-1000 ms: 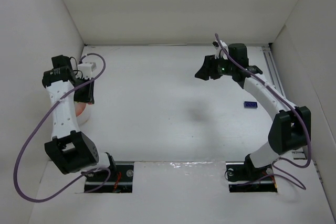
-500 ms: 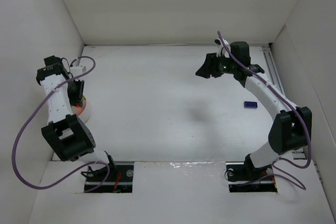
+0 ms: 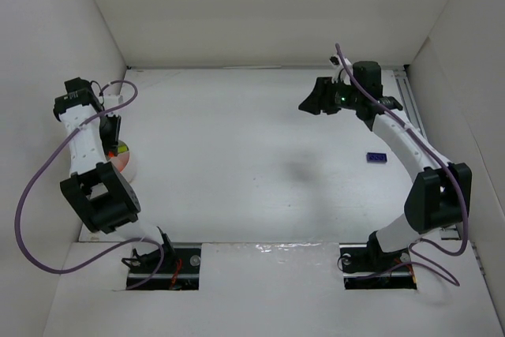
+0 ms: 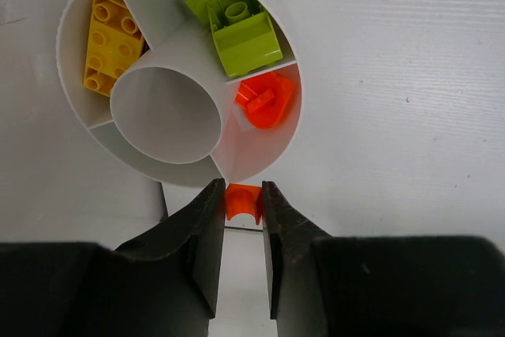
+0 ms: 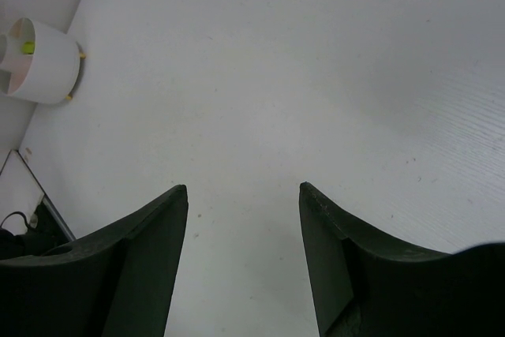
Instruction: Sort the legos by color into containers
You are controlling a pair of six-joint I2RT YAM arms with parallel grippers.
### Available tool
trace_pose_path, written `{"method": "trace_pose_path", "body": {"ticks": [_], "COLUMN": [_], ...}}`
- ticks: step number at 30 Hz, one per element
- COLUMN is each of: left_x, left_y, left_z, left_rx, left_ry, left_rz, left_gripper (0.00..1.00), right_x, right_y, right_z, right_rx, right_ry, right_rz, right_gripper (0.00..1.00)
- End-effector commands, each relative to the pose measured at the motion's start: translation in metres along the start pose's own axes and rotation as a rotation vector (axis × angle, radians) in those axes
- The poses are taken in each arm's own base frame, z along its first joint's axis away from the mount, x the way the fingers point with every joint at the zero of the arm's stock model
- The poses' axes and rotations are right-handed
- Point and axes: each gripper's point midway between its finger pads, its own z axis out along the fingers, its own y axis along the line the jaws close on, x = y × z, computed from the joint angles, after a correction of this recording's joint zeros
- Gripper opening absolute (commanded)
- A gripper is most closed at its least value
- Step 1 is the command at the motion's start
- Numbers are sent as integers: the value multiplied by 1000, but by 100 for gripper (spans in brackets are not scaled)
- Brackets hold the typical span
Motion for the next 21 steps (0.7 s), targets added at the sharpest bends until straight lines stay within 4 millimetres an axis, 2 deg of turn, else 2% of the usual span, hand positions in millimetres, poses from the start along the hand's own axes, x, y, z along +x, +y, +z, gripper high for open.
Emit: {"method": "trace_pose_path", "body": {"ticks": [1,6,15,21], "left_x": [-6,-1,14,15], "left_y": [7,3,0,-3], "left_z": [-10,-2,8,15], "left_rx": [-35,-14,-9,-17], "left_ry": [-20,3,58,74], "left_rz": [-19,-20,-20,-11], "left_gripper": [12,13,16,20], "right_x": [-24,-31,-24,-22], "right_y": [6,3,1,-1], "right_z": [-4,-4,-2,0], "right_rx": [-14,-8,-11,-9], "right_ry": [-64,-75,-50,-42], "right_rz": [-28,-30,-13,-8], "right_gripper": [64,64,65,65]}}
